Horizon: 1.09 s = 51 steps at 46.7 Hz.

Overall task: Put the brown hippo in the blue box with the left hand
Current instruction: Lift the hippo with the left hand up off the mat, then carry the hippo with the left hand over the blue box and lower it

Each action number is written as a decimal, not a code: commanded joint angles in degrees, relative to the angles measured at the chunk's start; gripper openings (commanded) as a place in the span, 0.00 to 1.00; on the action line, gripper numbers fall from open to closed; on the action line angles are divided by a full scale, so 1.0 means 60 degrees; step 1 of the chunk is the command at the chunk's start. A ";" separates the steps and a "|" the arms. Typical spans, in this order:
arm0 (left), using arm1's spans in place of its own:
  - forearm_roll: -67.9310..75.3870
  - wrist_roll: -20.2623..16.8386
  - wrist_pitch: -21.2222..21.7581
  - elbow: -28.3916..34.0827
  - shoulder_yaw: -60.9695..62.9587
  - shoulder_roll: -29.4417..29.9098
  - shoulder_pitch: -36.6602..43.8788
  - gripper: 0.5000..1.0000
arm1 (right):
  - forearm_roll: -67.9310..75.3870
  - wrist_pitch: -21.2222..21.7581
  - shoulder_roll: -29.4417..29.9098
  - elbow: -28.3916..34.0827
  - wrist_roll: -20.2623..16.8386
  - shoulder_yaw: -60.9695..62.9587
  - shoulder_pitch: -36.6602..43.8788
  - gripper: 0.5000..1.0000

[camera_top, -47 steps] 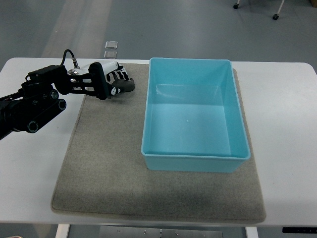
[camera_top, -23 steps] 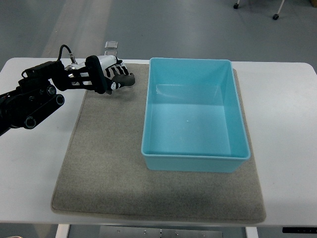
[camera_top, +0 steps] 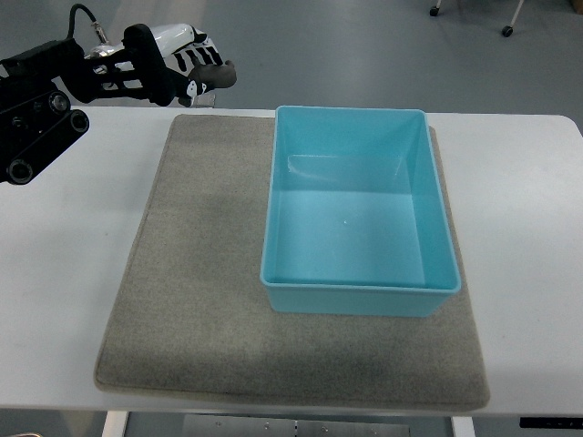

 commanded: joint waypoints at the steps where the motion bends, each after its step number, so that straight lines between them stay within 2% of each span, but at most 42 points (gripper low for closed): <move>1: -0.0018 0.0010 -0.0184 -0.0330 -0.0013 -0.0045 -0.0194 0.00 | 0.0000 0.0000 0.0000 0.0000 0.0004 0.0000 0.0000 0.87; 11: -0.0018 0.0010 -0.0447 -0.1663 -0.0028 -0.0089 -0.0239 0.00 | 0.0000 0.0000 0.0000 0.0000 0.0004 0.0000 0.0000 0.87; 18: 0.0011 0.0010 -0.0535 -0.2132 0.0074 -0.0469 -0.0224 0.00 | 0.0000 0.0000 0.0000 0.0000 0.0004 0.0000 0.0000 0.87; 27: 0.0041 -0.0005 -0.0916 -0.2177 0.0265 -0.1245 -0.0063 0.00 | 0.0000 0.0000 0.0000 0.0000 0.0004 0.0000 0.0000 0.87; 33: 0.0085 -0.0005 -0.0916 -0.2162 0.0733 -0.1612 0.0069 0.00 | 0.0000 0.0000 0.0000 0.0000 0.0004 0.0000 0.0000 0.87; 51: 0.0421 0.0010 -0.0872 -0.2162 0.1744 -0.1949 0.0274 0.00 | 0.0000 0.0000 0.0000 0.0000 0.0004 0.0000 0.0000 0.87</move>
